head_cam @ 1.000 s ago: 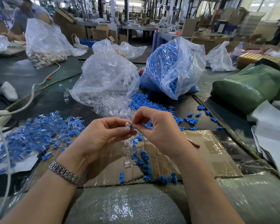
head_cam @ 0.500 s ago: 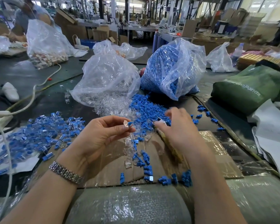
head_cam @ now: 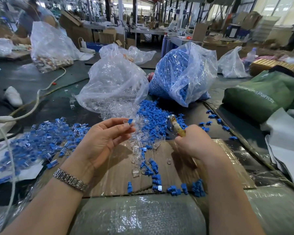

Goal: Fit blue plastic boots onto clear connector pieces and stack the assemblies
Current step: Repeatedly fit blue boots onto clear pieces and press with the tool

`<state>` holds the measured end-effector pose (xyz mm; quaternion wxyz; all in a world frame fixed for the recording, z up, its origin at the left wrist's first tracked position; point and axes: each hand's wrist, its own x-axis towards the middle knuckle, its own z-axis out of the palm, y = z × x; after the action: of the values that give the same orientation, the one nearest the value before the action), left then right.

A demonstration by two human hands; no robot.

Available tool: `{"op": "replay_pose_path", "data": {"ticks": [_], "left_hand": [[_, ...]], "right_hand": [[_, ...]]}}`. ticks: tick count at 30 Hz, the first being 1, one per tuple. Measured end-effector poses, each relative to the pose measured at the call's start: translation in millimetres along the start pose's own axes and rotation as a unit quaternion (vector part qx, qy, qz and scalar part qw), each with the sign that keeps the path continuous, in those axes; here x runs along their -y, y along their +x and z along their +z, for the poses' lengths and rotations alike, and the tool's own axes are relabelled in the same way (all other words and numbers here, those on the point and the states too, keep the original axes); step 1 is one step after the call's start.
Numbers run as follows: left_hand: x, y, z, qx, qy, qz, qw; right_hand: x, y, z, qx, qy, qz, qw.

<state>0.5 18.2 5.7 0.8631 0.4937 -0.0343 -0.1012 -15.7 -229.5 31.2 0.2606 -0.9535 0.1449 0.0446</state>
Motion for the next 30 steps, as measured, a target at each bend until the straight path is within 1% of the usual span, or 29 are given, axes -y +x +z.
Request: {"op": "replay_pose_path", "data": {"ticks": [5,7,8,9,12,14,18,21,30], "left_hand": [[-1,1,-1,-0.003,0.006,-0.002,1.000],[-1,2,-3,-0.002,0.010,-0.004,1.000],[-1,3,-4,-0.002,0.010,-0.006,1.000],[-1,4,-4,-0.004,0.010,-0.006,1.000],[-2,5,-5,-0.006,0.003,0.004,1.000],[-2,5,-6,-0.007,0.003,0.017,1.000],[-1,5,-5,-0.005,0.008,0.037,0.999],[-1,5,-4,-0.003,0.008,0.053,0.999],[-1,2,-1,-0.005,0.098,0.073,0.992]], "right_hand": [[0,1,-7,0.041,0.054,-0.008,0.998],[4,-4,-9,0.068,0.170,-0.024,0.983],[6,-8,-12,0.095,0.236,-0.040,0.966],[8,-12,-16,0.130,0.278,-0.065,0.949],[14,-21,-15,0.244,0.272,-0.130,0.922],[22,-27,-7,0.277,0.256,-0.150,0.914],[36,-33,4,0.290,0.233,-0.189,0.909],[39,-35,6,0.285,0.216,-0.198,0.913],[40,-36,8,0.264,0.187,-0.205,0.924]]}}
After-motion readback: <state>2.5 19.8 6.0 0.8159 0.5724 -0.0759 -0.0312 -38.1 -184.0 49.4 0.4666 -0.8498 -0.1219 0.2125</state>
